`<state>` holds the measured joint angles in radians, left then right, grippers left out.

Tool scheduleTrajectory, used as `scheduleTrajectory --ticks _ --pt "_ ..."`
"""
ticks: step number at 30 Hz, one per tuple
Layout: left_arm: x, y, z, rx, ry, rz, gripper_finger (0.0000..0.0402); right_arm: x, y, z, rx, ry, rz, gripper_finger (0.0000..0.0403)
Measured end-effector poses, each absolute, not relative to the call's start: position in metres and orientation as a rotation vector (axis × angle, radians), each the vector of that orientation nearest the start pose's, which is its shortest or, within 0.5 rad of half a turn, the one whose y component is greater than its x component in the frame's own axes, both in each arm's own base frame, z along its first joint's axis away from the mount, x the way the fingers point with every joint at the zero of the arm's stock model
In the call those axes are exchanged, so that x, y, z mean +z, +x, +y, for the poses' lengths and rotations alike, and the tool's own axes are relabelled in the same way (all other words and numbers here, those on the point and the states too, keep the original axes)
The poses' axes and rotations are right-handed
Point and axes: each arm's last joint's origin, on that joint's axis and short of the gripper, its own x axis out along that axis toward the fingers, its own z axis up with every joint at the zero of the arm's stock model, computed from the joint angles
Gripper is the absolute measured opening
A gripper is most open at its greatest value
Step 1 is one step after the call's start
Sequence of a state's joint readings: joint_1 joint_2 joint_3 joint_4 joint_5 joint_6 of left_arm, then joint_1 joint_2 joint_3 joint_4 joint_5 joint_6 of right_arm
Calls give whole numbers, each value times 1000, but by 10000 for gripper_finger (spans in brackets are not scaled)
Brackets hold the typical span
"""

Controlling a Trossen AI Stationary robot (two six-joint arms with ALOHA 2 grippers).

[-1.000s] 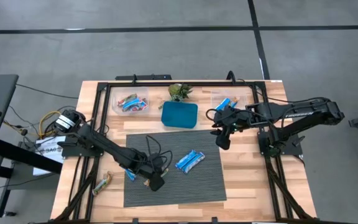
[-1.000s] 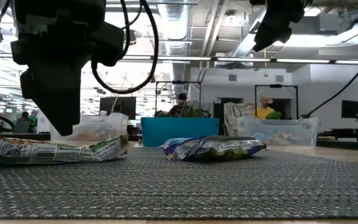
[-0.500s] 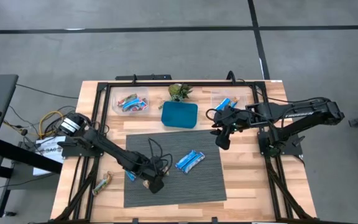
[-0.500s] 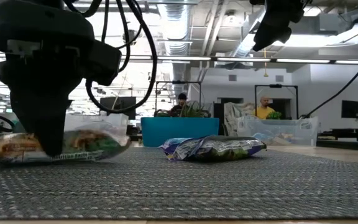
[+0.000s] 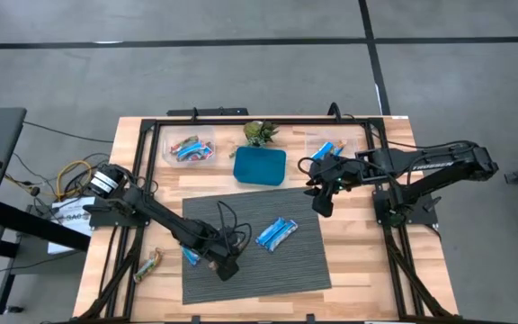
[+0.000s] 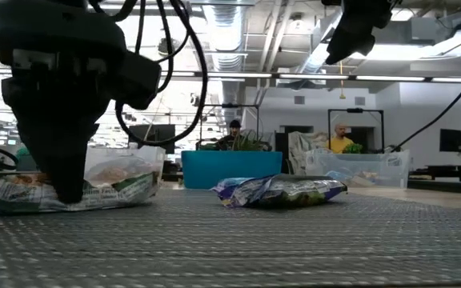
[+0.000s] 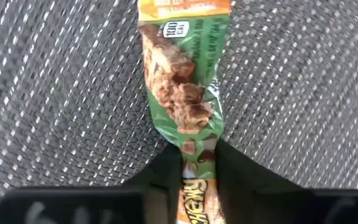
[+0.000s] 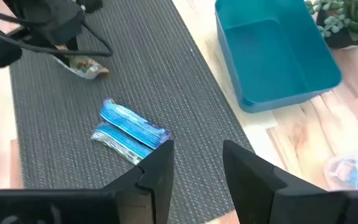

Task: Pick and place Granola Bars by type
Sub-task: Put the yellow granola bar into the right transparent bin

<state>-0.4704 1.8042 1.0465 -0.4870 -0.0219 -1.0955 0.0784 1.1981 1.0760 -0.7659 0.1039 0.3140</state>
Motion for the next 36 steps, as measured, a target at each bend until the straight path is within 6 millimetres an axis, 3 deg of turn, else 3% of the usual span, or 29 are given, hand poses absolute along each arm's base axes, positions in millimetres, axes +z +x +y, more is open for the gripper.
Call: scheduleTrajectory --ticks 3,8,14,25,29,36 --pt "151 302 -148 279 -625 1242 37 306 237 16 -162 274 839 127" --pt "171 312 -134 303 -656 1149 28 309 241 12 -218 441 780 127" --pt "219 312 -98 397 -716 903 30 312 244 0 -269 562 727 127" --pt "304 300 -36 411 -732 413 31 344 261 -39 -93 722 364 127" --pt "322 299 -18 384 -714 290 31 352 262 -49 -19 748 287 127" --pt "340 307 9 254 -722 141 32 357 263 -48 34 764 250 127"
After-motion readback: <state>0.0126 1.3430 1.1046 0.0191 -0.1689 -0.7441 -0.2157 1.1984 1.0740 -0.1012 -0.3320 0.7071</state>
